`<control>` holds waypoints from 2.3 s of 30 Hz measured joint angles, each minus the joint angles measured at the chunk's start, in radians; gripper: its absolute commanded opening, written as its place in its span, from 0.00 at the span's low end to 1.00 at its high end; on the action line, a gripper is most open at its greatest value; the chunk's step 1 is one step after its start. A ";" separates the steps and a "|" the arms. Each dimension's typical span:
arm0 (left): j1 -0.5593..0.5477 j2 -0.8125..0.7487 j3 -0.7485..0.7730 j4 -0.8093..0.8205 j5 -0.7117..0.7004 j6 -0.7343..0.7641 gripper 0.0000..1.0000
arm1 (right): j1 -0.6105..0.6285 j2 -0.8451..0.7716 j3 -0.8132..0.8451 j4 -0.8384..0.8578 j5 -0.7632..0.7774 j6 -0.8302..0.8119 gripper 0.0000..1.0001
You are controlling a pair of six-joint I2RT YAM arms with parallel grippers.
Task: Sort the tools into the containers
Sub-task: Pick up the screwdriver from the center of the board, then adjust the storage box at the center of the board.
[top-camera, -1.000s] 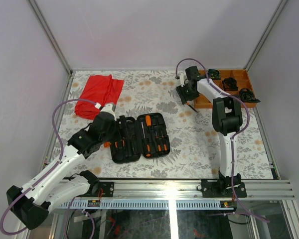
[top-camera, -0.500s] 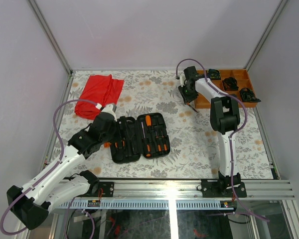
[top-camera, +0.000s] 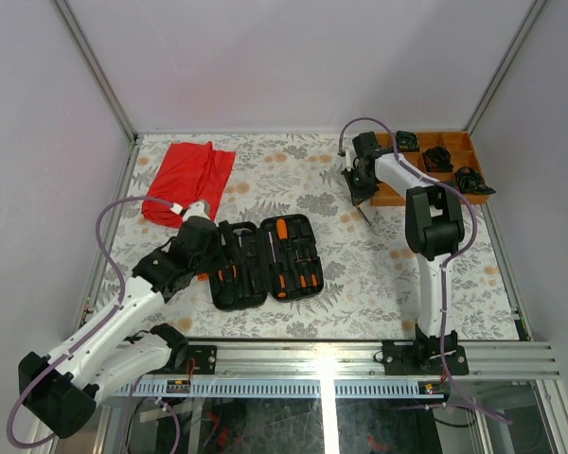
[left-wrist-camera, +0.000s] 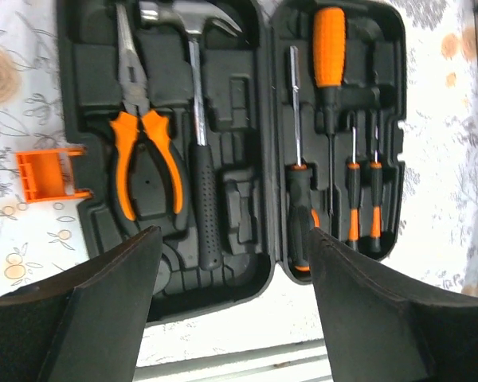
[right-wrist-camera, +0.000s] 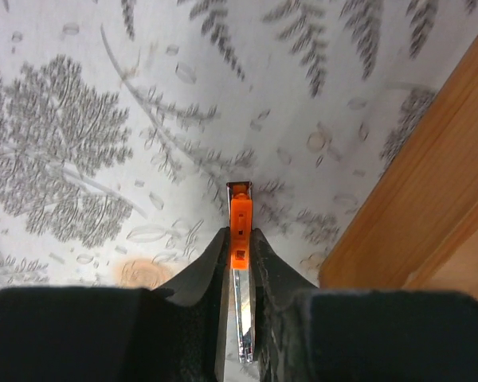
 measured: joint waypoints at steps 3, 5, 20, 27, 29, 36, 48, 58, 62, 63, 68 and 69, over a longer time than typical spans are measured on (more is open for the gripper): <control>0.042 0.000 0.002 0.000 -0.019 -0.015 0.75 | 0.000 -0.063 -0.090 0.022 -0.019 0.031 0.00; 0.085 0.000 0.003 0.000 -0.027 -0.026 0.76 | 0.000 -0.107 -0.131 0.034 -0.024 0.058 0.00; 0.303 0.024 -0.060 0.009 -0.061 -0.128 0.79 | 0.005 -0.579 -0.469 0.222 -0.075 0.249 0.00; 0.303 0.117 -0.093 0.021 -0.074 -0.133 0.77 | 0.044 -0.694 -0.574 0.245 -0.100 0.293 0.00; 0.303 0.131 -0.122 0.035 -0.065 -0.132 0.77 | 0.068 -0.710 -0.591 0.249 -0.101 0.299 0.00; 0.304 0.198 -0.197 0.122 0.031 -0.109 0.70 | 0.135 -0.763 -0.655 0.271 -0.117 0.332 0.00; 0.267 0.193 -0.280 0.295 0.195 -0.107 0.61 | 0.195 -0.827 -0.708 0.306 -0.124 0.385 0.00; 0.029 0.190 -0.286 0.379 0.209 -0.186 0.61 | 0.215 -0.866 -0.745 0.331 -0.123 0.440 0.00; 0.011 0.170 -0.281 0.375 0.185 -0.202 0.64 | 0.249 -0.866 -0.752 0.340 -0.120 0.463 0.00; 0.010 0.153 -0.281 0.371 0.176 -0.205 0.64 | 0.267 -0.866 -0.752 0.343 -0.116 0.468 0.00; 0.010 0.047 -0.281 0.322 0.121 -0.218 0.67 | 0.358 -0.854 -0.750 0.363 -0.105 0.478 0.00; 0.010 0.030 -0.281 0.311 0.111 -0.220 0.67 | 0.376 -0.844 -0.748 0.367 -0.099 0.479 0.00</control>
